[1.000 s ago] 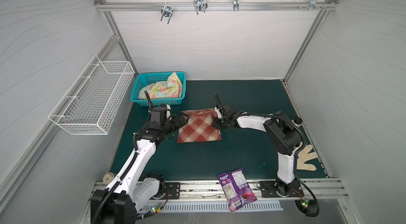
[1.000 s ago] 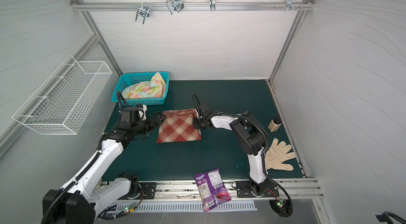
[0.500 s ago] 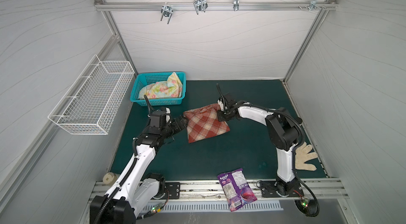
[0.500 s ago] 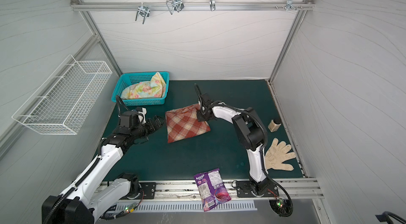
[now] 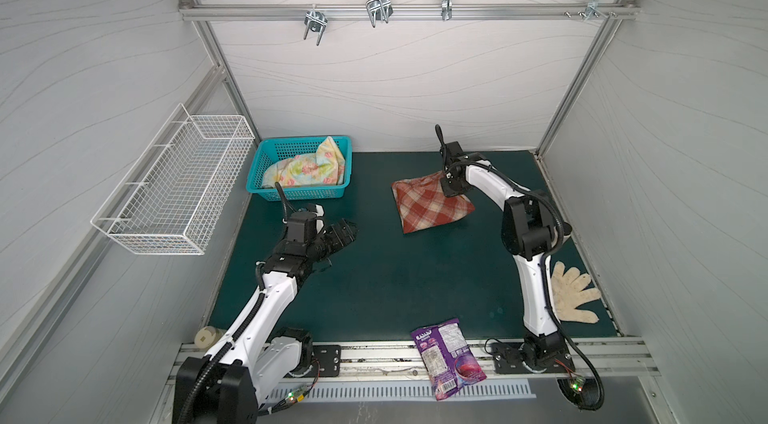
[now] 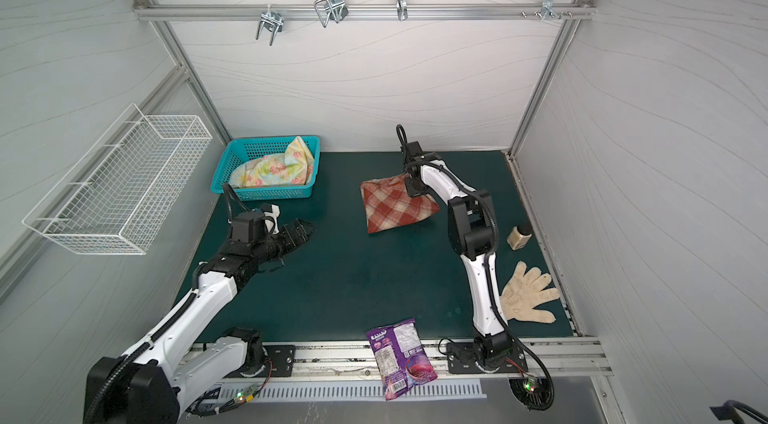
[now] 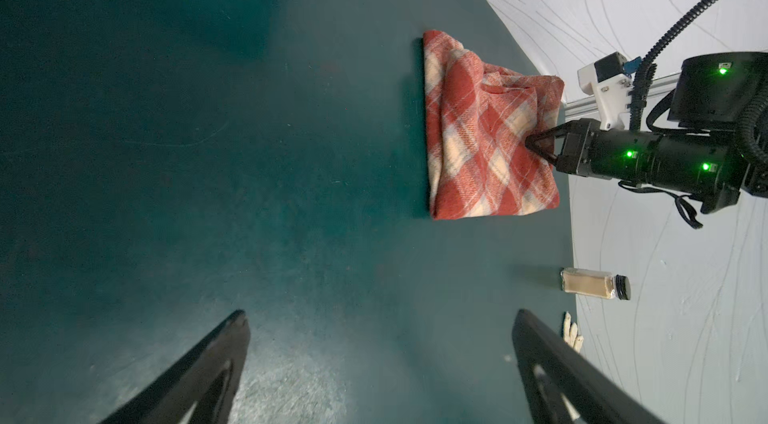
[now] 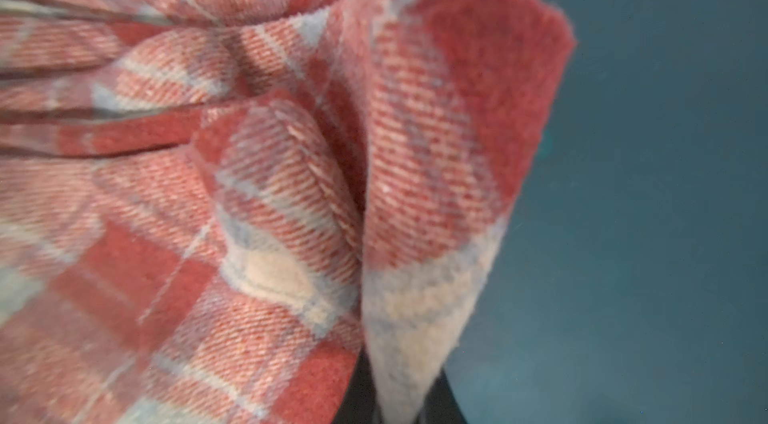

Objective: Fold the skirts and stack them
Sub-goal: 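Carry the folded plaid skirt to the far corner with the right gripper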

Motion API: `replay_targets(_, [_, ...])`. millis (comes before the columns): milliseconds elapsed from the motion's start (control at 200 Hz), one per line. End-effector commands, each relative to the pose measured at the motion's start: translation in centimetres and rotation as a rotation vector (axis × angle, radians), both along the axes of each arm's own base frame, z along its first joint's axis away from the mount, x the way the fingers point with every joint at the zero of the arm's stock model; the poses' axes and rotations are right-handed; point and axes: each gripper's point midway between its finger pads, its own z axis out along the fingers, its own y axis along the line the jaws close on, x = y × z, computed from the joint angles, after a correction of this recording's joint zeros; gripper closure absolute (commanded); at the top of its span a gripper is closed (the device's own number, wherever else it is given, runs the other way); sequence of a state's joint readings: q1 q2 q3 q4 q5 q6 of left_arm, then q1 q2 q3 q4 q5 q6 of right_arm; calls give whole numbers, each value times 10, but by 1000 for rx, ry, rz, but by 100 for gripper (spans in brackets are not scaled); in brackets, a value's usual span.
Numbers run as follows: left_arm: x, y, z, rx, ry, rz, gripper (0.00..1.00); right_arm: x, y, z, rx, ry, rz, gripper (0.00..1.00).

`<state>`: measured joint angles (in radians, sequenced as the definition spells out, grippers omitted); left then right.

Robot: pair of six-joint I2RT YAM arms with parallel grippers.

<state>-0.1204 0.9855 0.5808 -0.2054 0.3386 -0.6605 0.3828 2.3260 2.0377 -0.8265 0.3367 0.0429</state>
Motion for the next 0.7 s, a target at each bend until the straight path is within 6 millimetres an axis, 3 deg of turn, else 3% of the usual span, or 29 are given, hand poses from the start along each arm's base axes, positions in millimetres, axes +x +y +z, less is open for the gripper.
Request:
replay_targets(0, [9,3,9,14,-59,9,1,6,-47,0,-158,50,-16,100])
replay_targets(335, [12,5,3,31,-54,15,1,55,-113,28,-262,-42,-74,100])
replay_targets(695, [19,7,-10,65,-30,32,1,64,-172,29,-284,-74,-182,100])
